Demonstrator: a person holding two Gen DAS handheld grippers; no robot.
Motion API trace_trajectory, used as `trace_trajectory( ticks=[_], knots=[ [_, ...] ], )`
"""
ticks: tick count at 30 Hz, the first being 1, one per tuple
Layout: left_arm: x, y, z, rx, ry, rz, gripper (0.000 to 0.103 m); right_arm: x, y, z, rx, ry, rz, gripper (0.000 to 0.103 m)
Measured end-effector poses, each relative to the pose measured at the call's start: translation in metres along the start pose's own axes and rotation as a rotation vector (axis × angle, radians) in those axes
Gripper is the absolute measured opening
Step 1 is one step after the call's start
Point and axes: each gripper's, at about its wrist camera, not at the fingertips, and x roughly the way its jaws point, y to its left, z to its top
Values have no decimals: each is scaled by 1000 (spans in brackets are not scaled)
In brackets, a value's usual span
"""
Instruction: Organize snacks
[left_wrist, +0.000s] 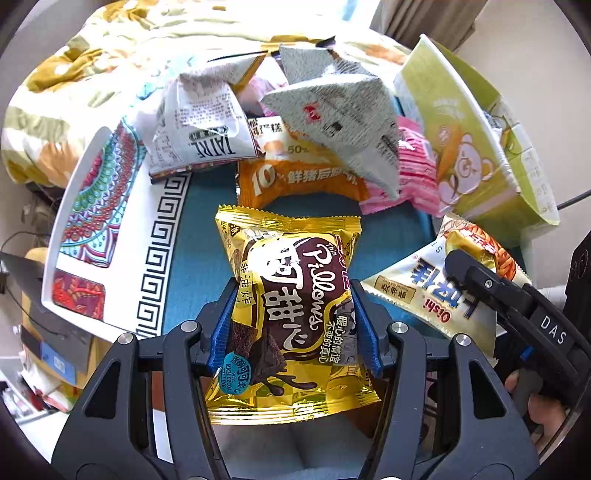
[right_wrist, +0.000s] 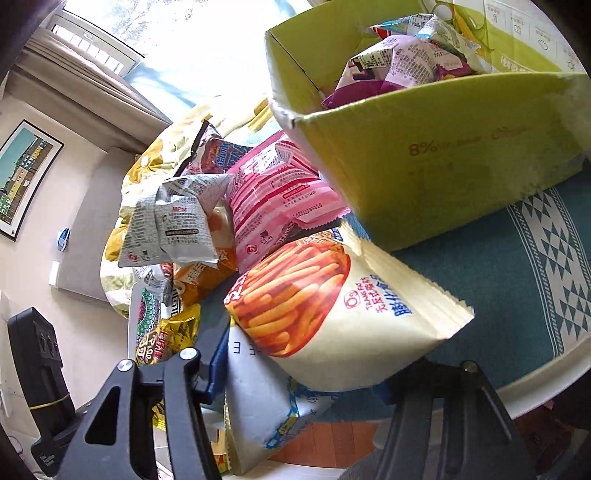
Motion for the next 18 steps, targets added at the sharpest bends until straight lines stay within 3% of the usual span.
trace_trajectory(
  ticks=[10, 18],
  knots=[
    [-47, -25, -13, 63, -85, -37, 53, -46, 18, -7, -35, -74, -2, 56],
    [-87, -72, 9, 126, -181, -73, 53, -103, 33, 8, -89, -189, -4, 56]
  ],
)
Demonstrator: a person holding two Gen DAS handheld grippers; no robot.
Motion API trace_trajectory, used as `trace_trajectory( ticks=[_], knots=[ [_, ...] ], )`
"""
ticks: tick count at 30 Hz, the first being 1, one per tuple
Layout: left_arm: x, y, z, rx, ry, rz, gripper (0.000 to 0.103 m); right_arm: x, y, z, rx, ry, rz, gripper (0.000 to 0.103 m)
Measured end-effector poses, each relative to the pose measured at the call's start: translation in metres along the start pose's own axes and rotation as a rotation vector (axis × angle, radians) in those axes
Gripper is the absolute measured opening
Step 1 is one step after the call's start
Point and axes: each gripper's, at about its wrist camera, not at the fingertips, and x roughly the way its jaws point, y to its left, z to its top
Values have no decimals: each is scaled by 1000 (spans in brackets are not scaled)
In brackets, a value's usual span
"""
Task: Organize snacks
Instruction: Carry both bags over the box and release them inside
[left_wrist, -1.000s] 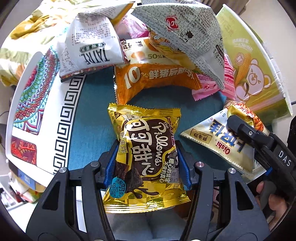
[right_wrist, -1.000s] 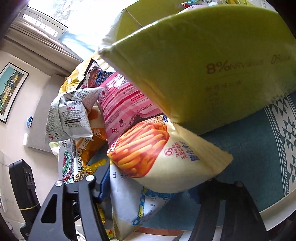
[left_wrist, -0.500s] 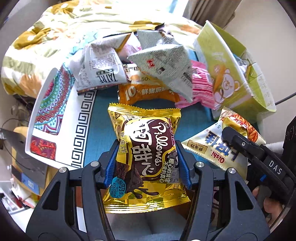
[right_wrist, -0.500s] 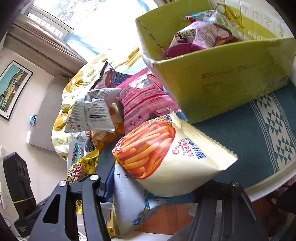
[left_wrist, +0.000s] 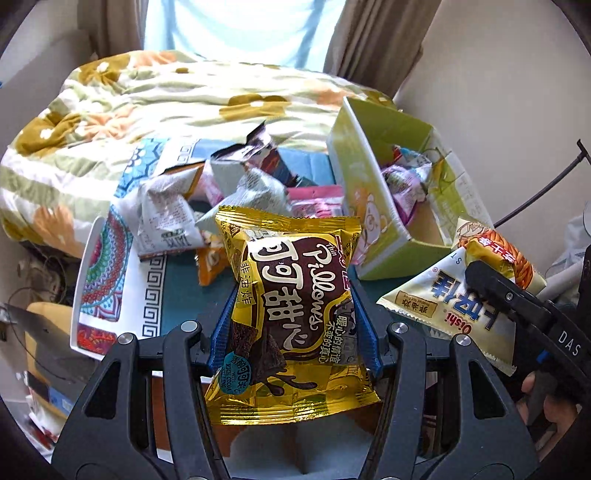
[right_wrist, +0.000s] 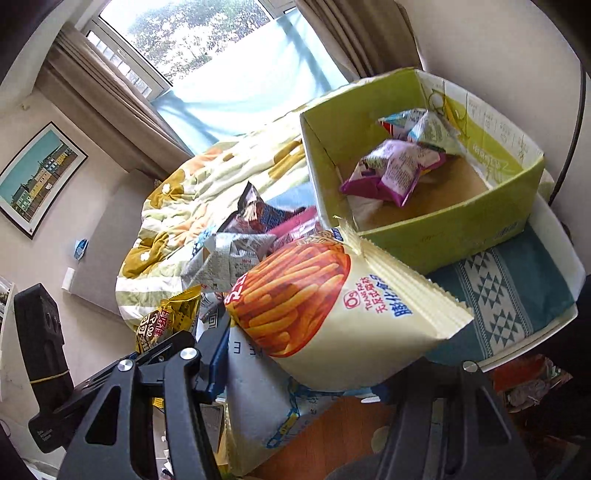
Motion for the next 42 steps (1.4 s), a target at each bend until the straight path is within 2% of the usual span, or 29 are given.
trace_trajectory(
  ticks=[6, 12, 17, 23, 26, 27, 28, 30, 34, 42],
  knots=[
    [1, -53, 40, 40, -62, -26, 53, -35, -19, 47, -73, -82, -62, 56],
    [32, -119, 81, 57, -84, -62, 53, -45, -61, 100, -120, -99, -103, 56],
    [79, -166, 101, 65, -60, -55, 53, -40, -99, 133, -145, -82, -116, 56],
    [134, -205, 100, 83, -2, -41, 53, -29, -137, 161, -168, -50, -120, 56],
    [155, -214, 95, 73, 29, -41, 58, -22, -151, 172, -179, -32, -111, 56],
    [160, -217, 92, 73, 36, -37, 71, -20, -154, 174, -188, -25, -110, 56],
    [163, -219, 89, 77, 34, -29, 88, -18, -156, 176, -196, -20, -111, 56],
    [164, -222, 84, 91, 18, -10, 97, -13, -161, 179, -209, -8, -107, 56],
    [159, -220, 80, 97, 7, 27, 97, -4, -162, 179, -240, 13, -102, 56],
    [121, -183, 75, -4, -30, 54, 97, 11, -145, 180, -329, 70, -99, 57]
  ],
)
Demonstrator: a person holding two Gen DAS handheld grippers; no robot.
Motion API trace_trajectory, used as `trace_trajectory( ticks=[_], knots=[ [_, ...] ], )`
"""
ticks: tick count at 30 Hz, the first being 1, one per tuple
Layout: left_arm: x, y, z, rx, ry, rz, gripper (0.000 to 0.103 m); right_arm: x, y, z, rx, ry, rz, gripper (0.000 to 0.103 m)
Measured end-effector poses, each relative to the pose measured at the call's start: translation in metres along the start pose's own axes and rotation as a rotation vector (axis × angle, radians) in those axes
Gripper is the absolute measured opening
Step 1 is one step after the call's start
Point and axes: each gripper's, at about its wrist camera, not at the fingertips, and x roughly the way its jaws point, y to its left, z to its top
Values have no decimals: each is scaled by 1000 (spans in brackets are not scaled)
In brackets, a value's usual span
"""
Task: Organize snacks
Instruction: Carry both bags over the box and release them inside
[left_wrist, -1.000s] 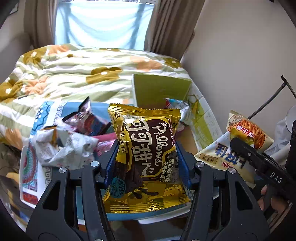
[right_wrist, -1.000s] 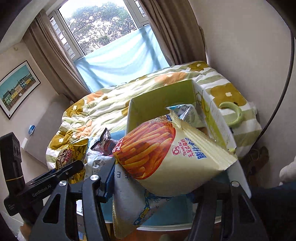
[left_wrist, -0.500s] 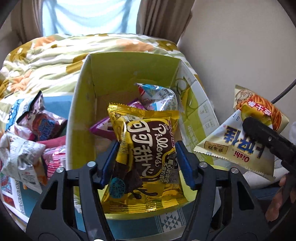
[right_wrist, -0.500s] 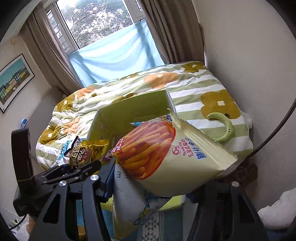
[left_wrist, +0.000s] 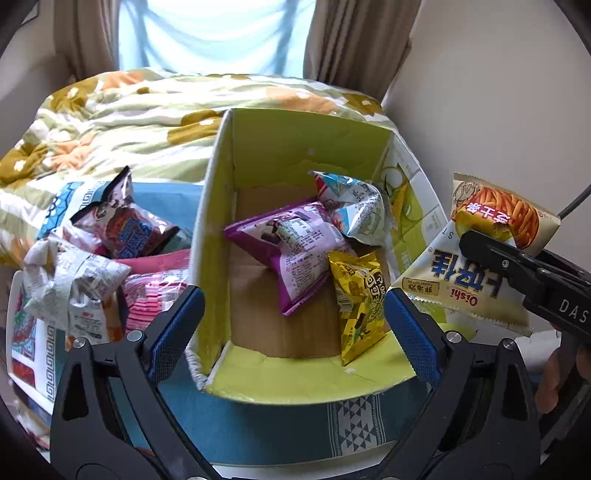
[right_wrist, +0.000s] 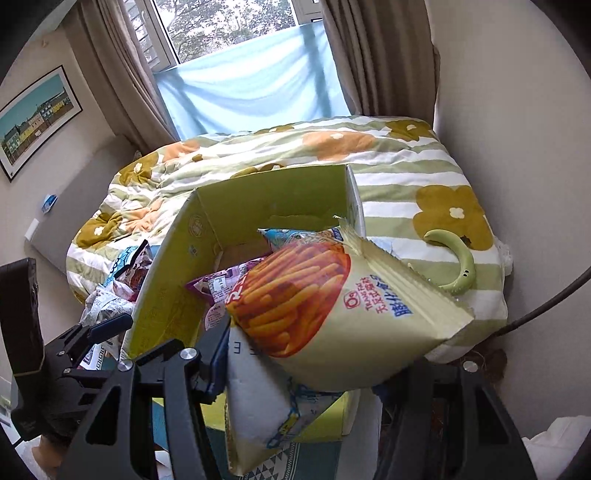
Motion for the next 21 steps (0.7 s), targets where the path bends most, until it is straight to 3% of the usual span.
trace_trajectory(
  ticks=[5, 11, 14, 16, 21],
  knots=[
    [-17, 15, -5, 0, -22, 86, 97, 5, 26, 5, -69, 19, 56, 57],
    [-27, 29, -13, -11, -26, 123, 97, 29, 55, -2, -106, 49, 156, 57],
    [-28, 34, -17, -25, -25, 127, 97, 40, 61, -7, -114, 43, 193, 70],
    [-28, 35, -20, -23, -29, 139, 97, 40, 62, -10, -118, 11, 185, 94],
    [-27, 37, -28, -28, -33, 149, 97, 29, 51, -20, -112, -62, 181, 95]
  ],
)
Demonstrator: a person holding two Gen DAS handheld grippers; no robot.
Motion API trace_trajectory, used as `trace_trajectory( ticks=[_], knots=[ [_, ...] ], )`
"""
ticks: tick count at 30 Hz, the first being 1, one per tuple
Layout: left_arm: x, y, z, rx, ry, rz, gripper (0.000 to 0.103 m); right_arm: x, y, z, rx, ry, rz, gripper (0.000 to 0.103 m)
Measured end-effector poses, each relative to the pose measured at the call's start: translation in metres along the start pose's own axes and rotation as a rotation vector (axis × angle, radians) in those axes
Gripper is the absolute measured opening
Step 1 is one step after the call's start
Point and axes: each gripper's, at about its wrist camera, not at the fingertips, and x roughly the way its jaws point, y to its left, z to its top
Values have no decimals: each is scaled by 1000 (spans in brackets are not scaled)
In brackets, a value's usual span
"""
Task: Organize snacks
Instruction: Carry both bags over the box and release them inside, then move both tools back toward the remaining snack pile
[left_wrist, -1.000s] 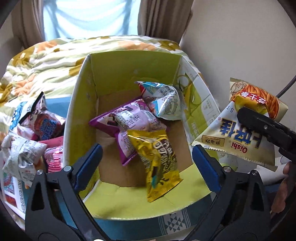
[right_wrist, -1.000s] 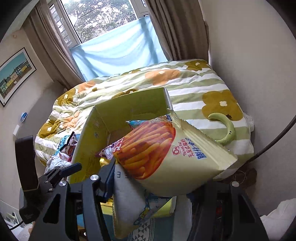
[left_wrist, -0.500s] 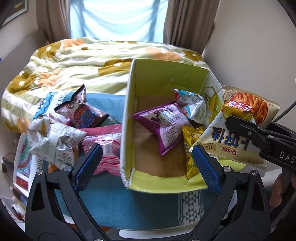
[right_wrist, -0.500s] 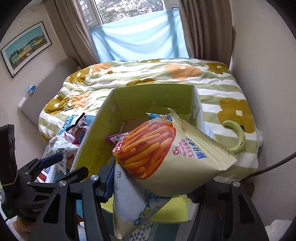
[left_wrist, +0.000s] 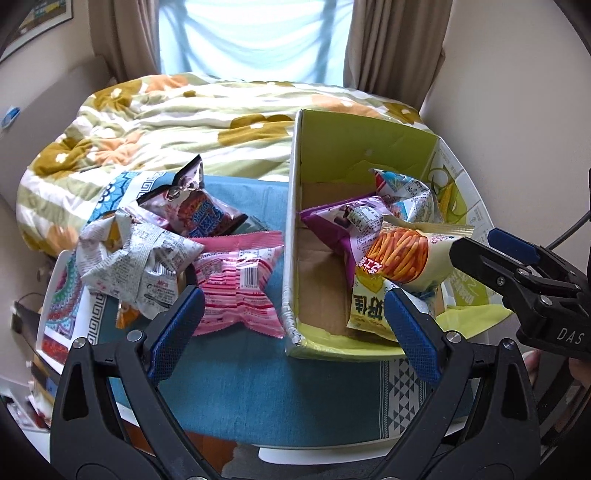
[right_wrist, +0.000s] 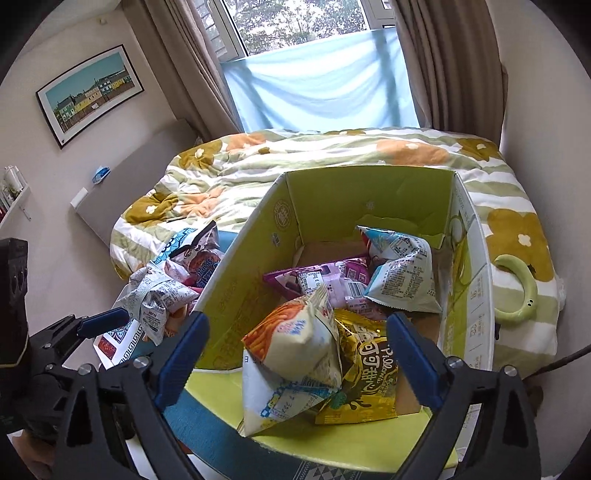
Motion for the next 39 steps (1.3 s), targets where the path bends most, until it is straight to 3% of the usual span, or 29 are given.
trace_trajectory(
  ticks=[7, 14, 20, 29, 39],
  knots=[
    [-7, 1, -6, -4, 12, -21, 97, -11, -11, -12, 22, 70, -21, 95],
    [-35, 8, -10, -13, -19, -24, 97, -36, -6, -11, 10, 34, -69, 95],
    [-63, 31, -13, -28, -55, -16, 97, -54, 10, -4, 4, 2, -54, 95],
    [-88, 108, -13, -49, -80, 12, 97, -56, 67, 6, -1, -46, -37, 95],
    [-72, 222, 5, -76, -15, 5, 97, -2, 147, 6, 60, -25, -1, 95]
  ],
)
